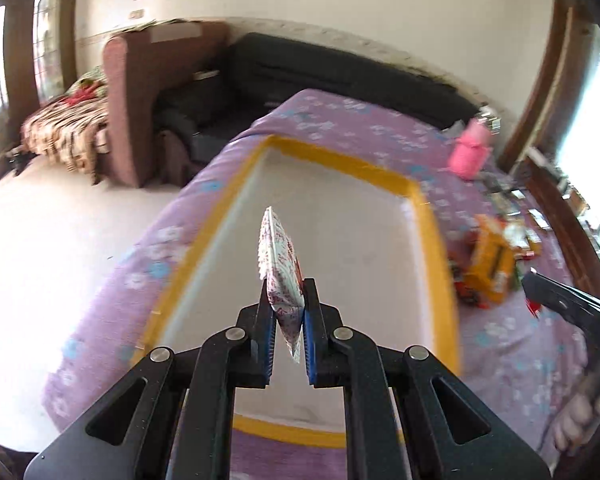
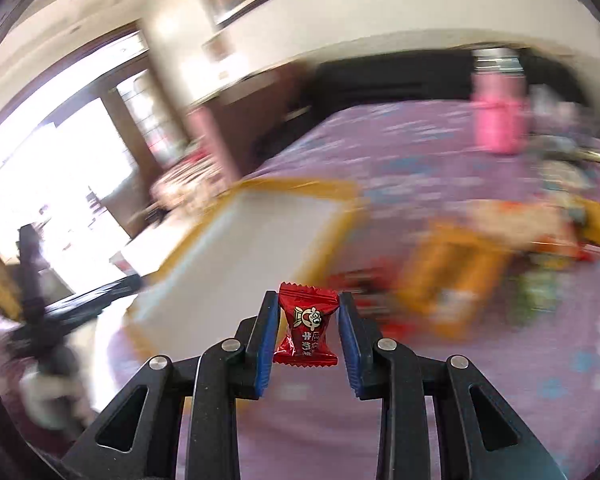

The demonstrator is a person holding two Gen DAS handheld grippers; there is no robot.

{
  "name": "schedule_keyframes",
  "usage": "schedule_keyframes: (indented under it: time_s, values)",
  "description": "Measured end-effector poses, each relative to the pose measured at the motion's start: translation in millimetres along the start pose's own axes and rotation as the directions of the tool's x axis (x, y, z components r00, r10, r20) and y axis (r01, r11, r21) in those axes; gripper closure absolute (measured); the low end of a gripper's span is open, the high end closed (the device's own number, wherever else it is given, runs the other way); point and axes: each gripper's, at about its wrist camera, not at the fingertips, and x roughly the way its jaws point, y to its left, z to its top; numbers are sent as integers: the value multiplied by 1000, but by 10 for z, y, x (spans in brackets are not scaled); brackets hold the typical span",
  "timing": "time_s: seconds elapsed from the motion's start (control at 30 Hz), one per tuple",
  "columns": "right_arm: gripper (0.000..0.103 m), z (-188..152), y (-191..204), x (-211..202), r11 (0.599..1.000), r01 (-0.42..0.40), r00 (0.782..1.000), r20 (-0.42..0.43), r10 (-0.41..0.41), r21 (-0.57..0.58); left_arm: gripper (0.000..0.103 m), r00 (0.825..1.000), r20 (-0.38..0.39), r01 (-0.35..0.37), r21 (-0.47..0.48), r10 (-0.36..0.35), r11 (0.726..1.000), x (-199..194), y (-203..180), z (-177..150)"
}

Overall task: Organize snacks
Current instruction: 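Carry both snacks over the yellow tray and open both tools to drop them, then withdraw both tools from the tray back toward the snack pile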

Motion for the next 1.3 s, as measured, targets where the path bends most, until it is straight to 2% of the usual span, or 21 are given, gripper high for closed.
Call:
schedule_keyframes:
  time_s: [0.1, 0.23, 0.4, 0.5, 0.6, 0.63, 0.7, 0.77, 0.9, 1.03, 1.17, 1.23, 1.3]
  values:
    - [74, 28, 386, 379, 994, -112, 988, -104, 110, -14, 93, 999, -41, -32, -8, 32, 999, 133, 118, -4]
    - [74, 6, 729, 958, 988, -156, 966, -207, 152, -5, 93, 996, -78, -54, -1, 53, 999, 223, 178, -30]
    - [74, -55, 878, 1405, 992, -130, 952, -280, 125, 0, 93, 991, -120, -60, -26, 56, 998, 338, 205, 7]
    - [73, -111, 924, 1491, 994, -111, 951, -294, 99, -22, 91, 990, -137, -36, -67, 26, 997, 363, 260, 35]
    - [69, -116, 924, 1505, 996, -82, 958, -278, 70, -30, 79, 988, -152, -30, -89, 16, 996, 350, 303, 69]
    - [64, -123, 926, 1503, 996, -82, 957, -281, 71, -29, 77, 988, -154, -31, -92, 17, 995, 337, 309, 77]
    - [62, -116, 908, 1479, 996, -85, 959, -273, 76, -24, 77, 989, -147, -24, -92, 10, 995, 273, 292, 87]
    - [62, -103, 866, 1364, 997, -82, 965, -252, 75, -17, 77, 991, -131, -27, -100, 14, 995, 172, 265, 95]
    - [62, -63, 784, 975, 996, -92, 981, -169, 91, 2, 76, 995, -91, 33, -132, -45, 991, -177, 136, 152]
    - [62, -19, 620, 270, 998, -63, 997, -35, 62, -26, 59, 988, -6, 150, -132, -153, 980, -722, -173, 263]
    - [61, -29, 330, -567, 1000, 13, 994, 106, -12, -6, 48, 960, 99, 272, -86, -264, 958, -1364, -484, 385]
    - [59, -36, 136, -1057, 999, 46, 984, 170, -49, 26, 43, 940, 146, 319, -64, -307, 946, -1697, -644, 458]
    - [59, -29, -39, -1584, 993, 105, 965, 235, -115, 54, 43, 919, 180, 362, -33, -350, 932, -2036, -775, 558]
